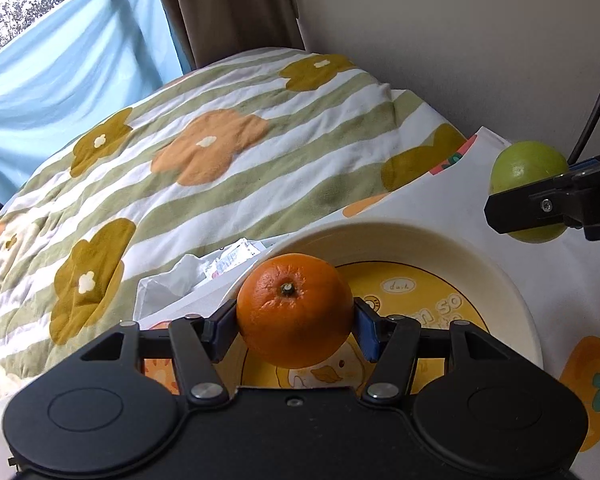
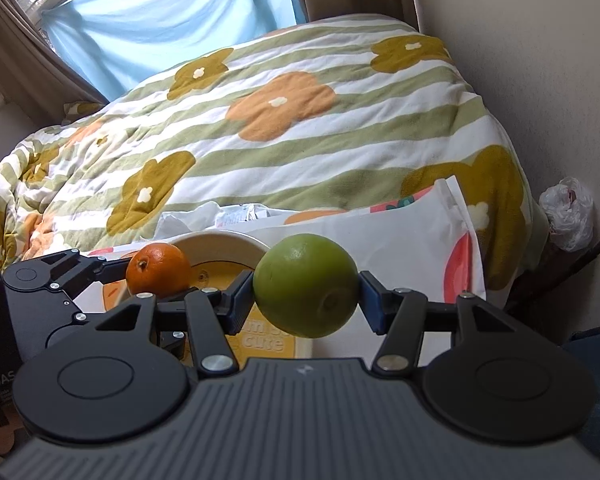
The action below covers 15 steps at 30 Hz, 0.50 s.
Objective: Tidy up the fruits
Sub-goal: 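Lower the orange into the white bowl with the left gripper while the right carries the apple, then open the left gripper to release the orange while the right sets the apple in the bowl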
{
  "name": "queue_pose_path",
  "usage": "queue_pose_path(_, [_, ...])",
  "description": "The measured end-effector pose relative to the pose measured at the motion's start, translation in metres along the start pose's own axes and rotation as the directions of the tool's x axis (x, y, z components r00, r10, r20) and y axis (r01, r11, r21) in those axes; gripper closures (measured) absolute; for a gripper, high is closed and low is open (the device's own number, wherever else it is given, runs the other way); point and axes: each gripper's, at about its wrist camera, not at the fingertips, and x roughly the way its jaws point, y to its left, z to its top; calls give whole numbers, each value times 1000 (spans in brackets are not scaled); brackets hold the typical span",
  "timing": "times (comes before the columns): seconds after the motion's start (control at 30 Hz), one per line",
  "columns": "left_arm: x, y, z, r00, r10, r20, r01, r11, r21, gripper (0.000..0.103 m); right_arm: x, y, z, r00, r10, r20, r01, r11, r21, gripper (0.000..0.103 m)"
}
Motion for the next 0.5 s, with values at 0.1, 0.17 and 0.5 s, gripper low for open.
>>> queue_pose_path(0.1, [10, -4, 1, 1000, 4, -23, -4, 1000, 7, 40, 5, -5, 0, 1000, 4, -14, -4, 1000, 5, 32])
queue_pose_path(0.17, [11, -4, 1, 999, 4, -33, -4, 1000, 6, 39, 7, -7, -1, 1000, 9, -21, -9, 1000, 4, 32])
queue_pose_path(0.5, [-27, 18, -8, 999, 31, 34, -30, 999, -26, 8, 11, -5, 4, 999, 33, -26, -34, 999, -42, 32])
